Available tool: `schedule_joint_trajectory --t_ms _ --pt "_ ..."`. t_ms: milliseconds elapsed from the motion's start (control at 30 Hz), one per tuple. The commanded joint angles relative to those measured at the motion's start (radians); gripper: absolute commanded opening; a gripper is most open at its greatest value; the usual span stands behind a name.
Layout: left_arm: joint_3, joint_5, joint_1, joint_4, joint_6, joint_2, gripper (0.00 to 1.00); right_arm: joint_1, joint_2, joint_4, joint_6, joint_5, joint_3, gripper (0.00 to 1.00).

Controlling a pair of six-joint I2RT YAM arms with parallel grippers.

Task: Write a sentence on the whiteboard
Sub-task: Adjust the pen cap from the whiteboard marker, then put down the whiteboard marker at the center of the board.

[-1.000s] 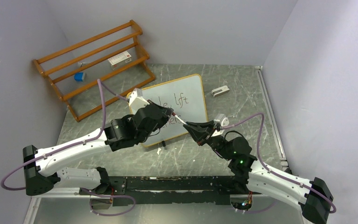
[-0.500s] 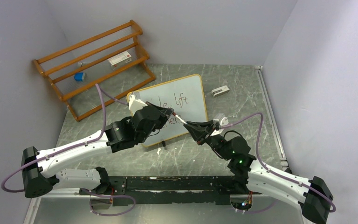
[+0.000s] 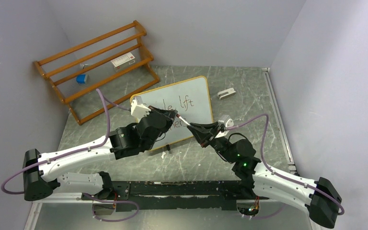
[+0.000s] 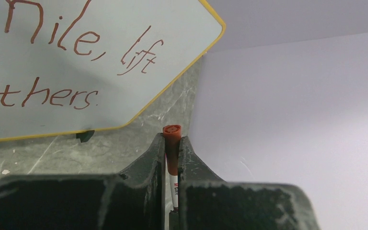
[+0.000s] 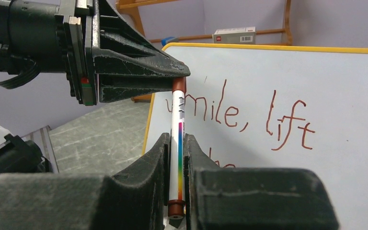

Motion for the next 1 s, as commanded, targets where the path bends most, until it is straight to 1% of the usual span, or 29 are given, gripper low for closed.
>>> schedule_joint_trajectory --t_ms 0,133,300,367,433,533,667,833,900,967 --pt "-0.016 0.252 -0.135 0.040 0.014 0.030 0.05 -0.005 0.030 0.089 0.019 0.066 0.078 0.00" --pt "-0.011 0.229 -0.146 0.030 0.031 0.025 0.05 -0.005 0.027 0.069 0.029 0.069 0.083 0.00" --pt "0.013 0.094 -0.142 -0.042 0.095 -0.028 0.05 -0.005 -0.004 0.008 0.017 0.095 0.075 0.00" --pt "0.053 0.036 -0.133 -0.086 0.138 -0.052 0.18 -0.007 -0.020 -0.025 0.012 0.103 0.079 0.00" --pt "0.097 -0.006 -0.116 -0.122 0.203 -0.071 0.25 -0.006 -0.037 -0.054 0.008 0.119 0.080 0.00" --pt "0.161 -0.069 -0.096 -0.163 0.289 -0.096 0.40 -0.008 -0.060 -0.102 0.002 0.144 0.085 0.00" --pt "0.195 -0.141 -0.060 -0.150 0.441 -0.139 0.55 -0.007 -0.089 -0.176 -0.010 0.209 0.092 0.00" --pt "0.211 -0.249 -0.032 -0.134 0.656 -0.190 0.68 -0.008 -0.105 -0.313 0.000 0.379 0.125 0.00" --pt "0.216 -0.302 -0.026 -0.129 0.773 -0.206 0.74 -0.010 -0.098 -0.416 0.039 0.476 0.161 0.00" --pt "0.227 -0.378 -0.023 -0.173 0.838 -0.216 0.79 -0.009 -0.097 -0.499 0.085 0.562 0.186 0.00"
